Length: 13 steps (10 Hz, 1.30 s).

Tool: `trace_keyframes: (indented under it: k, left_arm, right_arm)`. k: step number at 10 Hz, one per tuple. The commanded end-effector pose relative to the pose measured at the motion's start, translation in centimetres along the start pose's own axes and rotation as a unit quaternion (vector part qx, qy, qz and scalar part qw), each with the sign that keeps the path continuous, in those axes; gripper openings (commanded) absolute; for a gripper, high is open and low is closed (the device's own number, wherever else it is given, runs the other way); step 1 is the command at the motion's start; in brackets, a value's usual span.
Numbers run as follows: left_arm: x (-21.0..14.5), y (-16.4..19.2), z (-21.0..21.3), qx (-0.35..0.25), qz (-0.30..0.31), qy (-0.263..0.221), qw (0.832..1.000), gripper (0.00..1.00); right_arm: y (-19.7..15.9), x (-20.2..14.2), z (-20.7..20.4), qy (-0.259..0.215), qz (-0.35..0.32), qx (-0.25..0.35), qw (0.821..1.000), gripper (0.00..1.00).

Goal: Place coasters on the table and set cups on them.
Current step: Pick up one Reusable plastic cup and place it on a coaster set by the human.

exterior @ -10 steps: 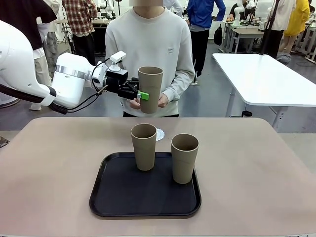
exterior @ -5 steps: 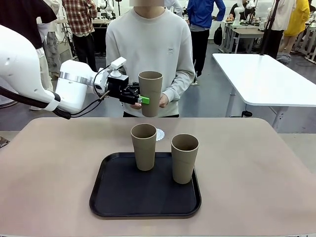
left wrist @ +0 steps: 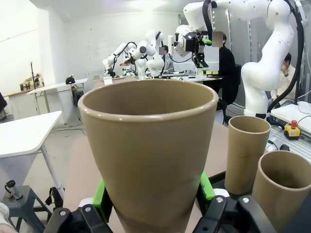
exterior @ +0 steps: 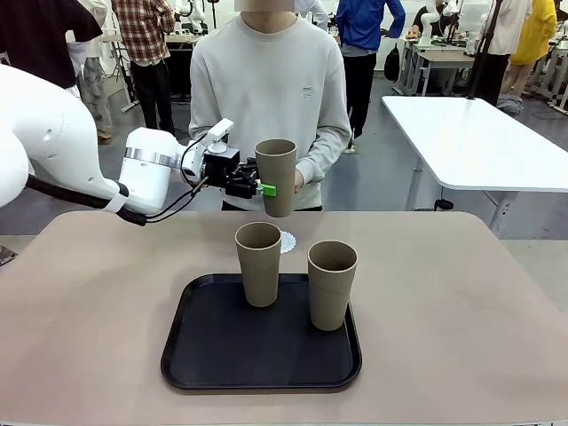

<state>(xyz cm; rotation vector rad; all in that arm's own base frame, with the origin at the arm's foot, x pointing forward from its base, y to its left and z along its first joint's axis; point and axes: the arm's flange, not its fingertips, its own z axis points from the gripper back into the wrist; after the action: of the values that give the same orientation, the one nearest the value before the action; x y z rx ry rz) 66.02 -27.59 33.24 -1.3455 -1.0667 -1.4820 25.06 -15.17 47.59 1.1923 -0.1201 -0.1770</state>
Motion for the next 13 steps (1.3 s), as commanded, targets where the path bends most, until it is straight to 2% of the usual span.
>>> trace_keyframes:
  k: [1, 2, 6, 7, 9, 13]
  left_arm:
    - [0.2, 1.1, -0.1, -0.017, 0.005, -0.009, 1.0, 0.85]
    - [0.0, 0.0, 0.0, 0.0, 0.0, 0.0, 1.0, 0.85]
    - [-0.5, 0.3, -0.1, -0.002, 0.002, -0.003, 1.0, 0.85]
    - [-1.7, 0.6, 0.3, -0.03, 0.004, 0.002, 1.0, 0.85]
    - [-3.7, 0.8, 0.6, -0.028, -0.007, 0.033, 0.999, 0.85]
    - [-6.1, 1.6, 0.4, -0.048, -0.021, 0.04, 0.998, 0.85]
  right_arm:
    - [0.0, 0.0, 0.0, 0.001, 0.003, 0.005, 1.0, 1.0]
    - [0.0, 0.0, 0.0, 0.001, 0.003, 0.005, 1.0, 1.0]
    - [0.0, 0.0, 0.0, 0.001, 0.003, 0.005, 1.0, 1.0]
    - [0.0, 0.0, 0.0, 0.001, 0.003, 0.005, 1.0, 1.0]
    - [0.0, 0.0, 0.0, 0.001, 0.003, 0.005, 1.0, 1.0]
    - [0.0, 0.0, 0.0, 0.001, 0.003, 0.005, 1.0, 1.0]
